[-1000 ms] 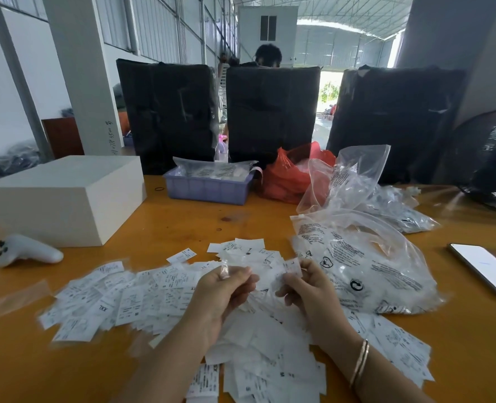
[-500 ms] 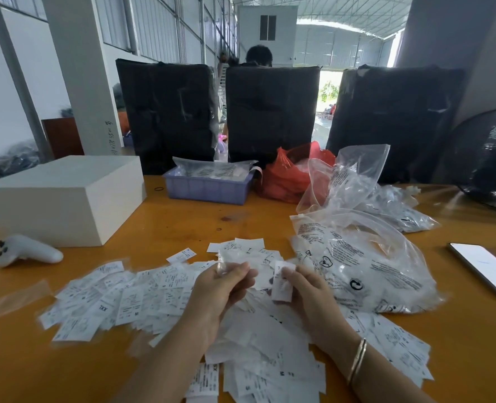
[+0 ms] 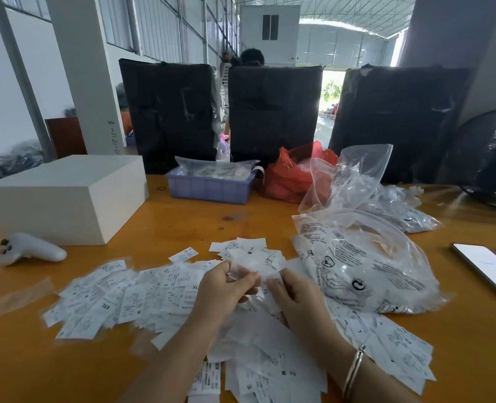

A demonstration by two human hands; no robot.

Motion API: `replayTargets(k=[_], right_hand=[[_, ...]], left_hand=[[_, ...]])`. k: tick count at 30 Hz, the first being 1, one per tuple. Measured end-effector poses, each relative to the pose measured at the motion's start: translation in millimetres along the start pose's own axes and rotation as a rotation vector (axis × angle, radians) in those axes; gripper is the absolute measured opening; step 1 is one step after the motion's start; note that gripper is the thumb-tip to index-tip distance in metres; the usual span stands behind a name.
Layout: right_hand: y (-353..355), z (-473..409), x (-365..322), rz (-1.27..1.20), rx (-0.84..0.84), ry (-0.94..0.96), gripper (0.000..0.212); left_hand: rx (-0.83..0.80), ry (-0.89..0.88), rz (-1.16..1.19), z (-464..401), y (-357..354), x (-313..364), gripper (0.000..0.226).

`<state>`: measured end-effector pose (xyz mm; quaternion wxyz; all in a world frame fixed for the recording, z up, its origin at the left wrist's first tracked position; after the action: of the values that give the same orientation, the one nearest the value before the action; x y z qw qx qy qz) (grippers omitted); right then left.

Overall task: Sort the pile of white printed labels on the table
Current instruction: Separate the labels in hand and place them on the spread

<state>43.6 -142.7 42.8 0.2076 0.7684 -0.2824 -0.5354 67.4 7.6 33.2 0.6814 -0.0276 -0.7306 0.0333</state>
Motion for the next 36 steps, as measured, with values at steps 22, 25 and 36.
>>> replayTargets(k=[22,25,36], right_hand=[[-16.6,1.2,-5.2,0.174,-0.123,0.053,0.024],[-10.5,0.1,2.8,-0.077,-0.108,-0.038,0.025],[-11.5,1.4,-7.7,0.189,-0.089,0.068,0.036]], left_hand=[[-0.128,-0.041,-0.011,6.4,-10.8,7.3,0.022],[-0.118,-0.008,0.012,3.7,-9.2,4.3,0.010],[-0.159,-0.062,-0.118,3.6,-11.2,3.5,0.007]])
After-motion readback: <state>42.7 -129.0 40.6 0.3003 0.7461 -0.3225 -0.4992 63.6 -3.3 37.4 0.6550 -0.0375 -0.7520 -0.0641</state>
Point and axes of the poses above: each hand's wrist, its own z-axis away from the middle knuckle, its own y-axis out of the back of the hand, x = y × z, the point moved 9 cm from there along -z, towards the middle knuckle, and after that the axes turned 13 degrees about z, right-handed, at the moved point
